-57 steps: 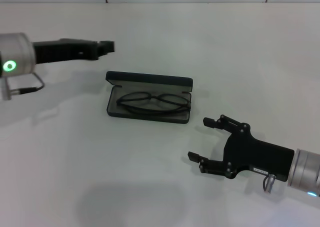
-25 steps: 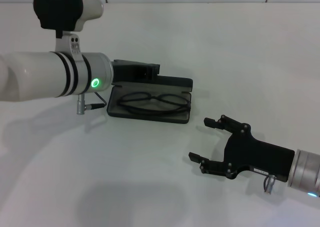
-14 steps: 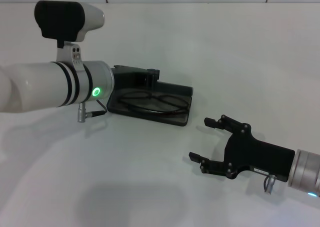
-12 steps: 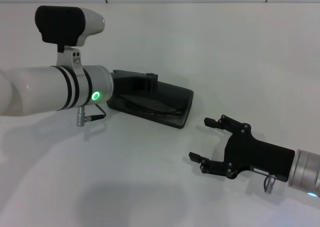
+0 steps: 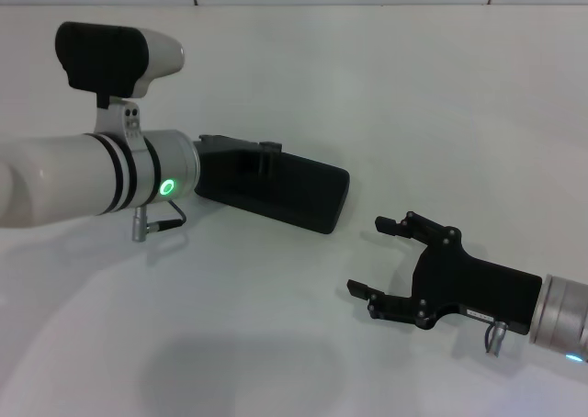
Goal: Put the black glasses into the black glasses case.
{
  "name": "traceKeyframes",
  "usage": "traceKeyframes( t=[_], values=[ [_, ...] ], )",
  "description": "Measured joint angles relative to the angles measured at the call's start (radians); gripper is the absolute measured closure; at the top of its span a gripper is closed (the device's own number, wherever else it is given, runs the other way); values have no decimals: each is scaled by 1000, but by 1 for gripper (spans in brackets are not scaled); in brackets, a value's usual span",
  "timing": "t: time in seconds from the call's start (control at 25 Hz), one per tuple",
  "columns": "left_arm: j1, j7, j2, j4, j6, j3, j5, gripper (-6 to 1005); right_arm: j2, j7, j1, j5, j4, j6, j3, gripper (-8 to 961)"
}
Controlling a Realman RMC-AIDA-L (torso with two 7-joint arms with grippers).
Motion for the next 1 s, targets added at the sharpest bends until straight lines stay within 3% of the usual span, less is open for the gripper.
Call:
traceKeyframes(
  t=[0.24,0.44,0.64,0.84,1.0],
  values=[
    [11,56,3,73,0,-2,-32,947,0,0,-3,0,0,-6,0,110],
    [25,323,7,65,60,-83,-294,948,-2,4,-4,1,-7,-14,11,110],
    [17,705,8,-79,289,-264,-605,947,-4,11,-7,1,-1,-66,60,110],
    [-9,995,9,-256,571,-451,-706,947,-14,46,-10,-3,0,-105,107,110],
    [-20,1123,13,-343,676,-526,-698,947,-21,50,-10,-8,0,-118,109,110]
  ],
)
